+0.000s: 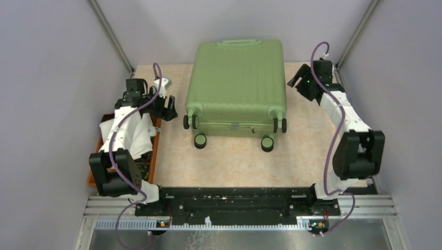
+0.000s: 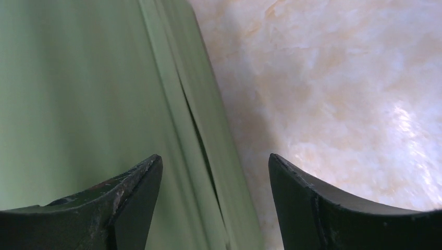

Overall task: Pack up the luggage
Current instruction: Zip the luggage at the center of the board.

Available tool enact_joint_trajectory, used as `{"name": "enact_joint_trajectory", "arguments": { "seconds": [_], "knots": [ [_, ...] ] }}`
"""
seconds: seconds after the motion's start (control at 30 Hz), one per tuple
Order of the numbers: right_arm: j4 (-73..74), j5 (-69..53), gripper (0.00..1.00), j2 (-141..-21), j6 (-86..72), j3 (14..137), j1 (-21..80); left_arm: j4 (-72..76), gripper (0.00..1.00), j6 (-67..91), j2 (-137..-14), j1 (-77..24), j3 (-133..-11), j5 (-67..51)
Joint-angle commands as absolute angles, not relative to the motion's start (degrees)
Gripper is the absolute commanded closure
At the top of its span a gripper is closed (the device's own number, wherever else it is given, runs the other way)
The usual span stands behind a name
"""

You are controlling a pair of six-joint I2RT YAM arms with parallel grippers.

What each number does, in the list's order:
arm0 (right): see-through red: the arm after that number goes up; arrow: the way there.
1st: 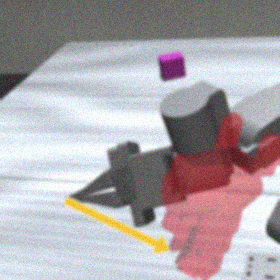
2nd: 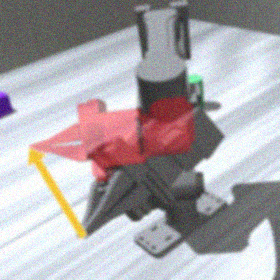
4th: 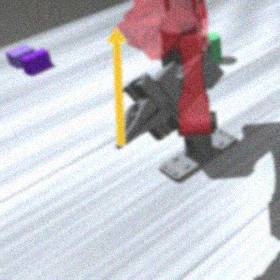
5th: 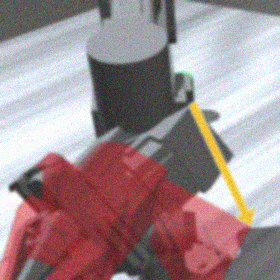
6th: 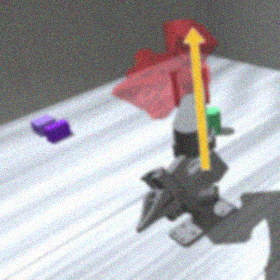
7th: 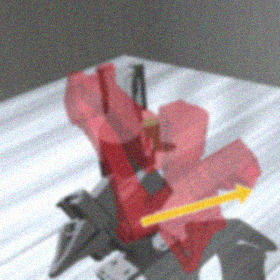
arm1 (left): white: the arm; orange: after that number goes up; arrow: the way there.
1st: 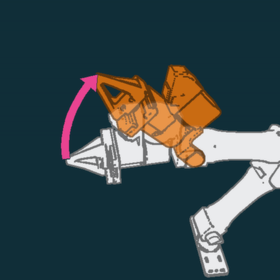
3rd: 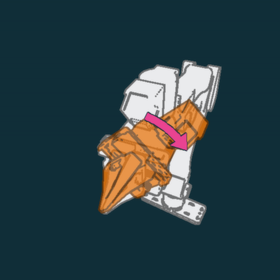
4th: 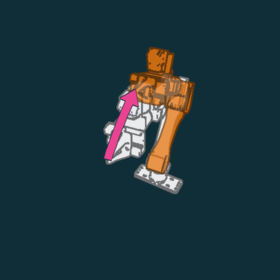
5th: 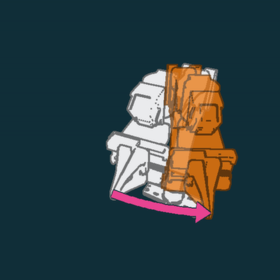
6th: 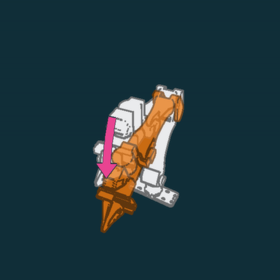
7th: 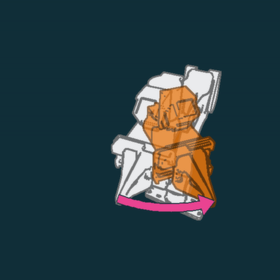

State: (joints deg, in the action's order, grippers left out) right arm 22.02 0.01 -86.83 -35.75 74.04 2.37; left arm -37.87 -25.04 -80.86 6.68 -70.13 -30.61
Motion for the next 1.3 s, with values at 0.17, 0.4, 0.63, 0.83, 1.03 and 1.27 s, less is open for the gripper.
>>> {"name": "enact_joint_trajectory", "arguments": {
  "seconds": [0.17,0.4,0.63,0.83,1.03,1.27],
  "knots": [
    [22.29,-10.09,0.31,-109.94,-33.89,96.13,5.23,-23.33,0.26,-23.59,-84.36,3.17,-62.71,-39.35],
    [26.37,-14.22,0.31,-121.84,-32.06,113.06,14.57,-22.76,0.28,-27.68,-76.60,-2.18,-54.86,-45.04],
    [28.34,-19.28,0.32,-130.16,-30.76,125.78,20.16,-29.63,0.30,-30.22,-67.79,-4.22,-51.37,-46.61],
    [32.30,-3.22,0.20,-124.38,-24.54,121.43,17.22,-38.65,0.11,-30.63,-63.07,-0.87,-56.66,-38.86],
    [15.58,3.78,0.01,-97.68,-28.28,86.74,7.10,-43.60,0.02,-31.64,-59.86,1.58,-61.65,-40.47],
    [12.22,-2.49,0.01,-74.15,-27.88,60.64,1.48,-56.98,0.02,-47.88,-64.66,1.58,-68.71,-43.35]
  ]
}}
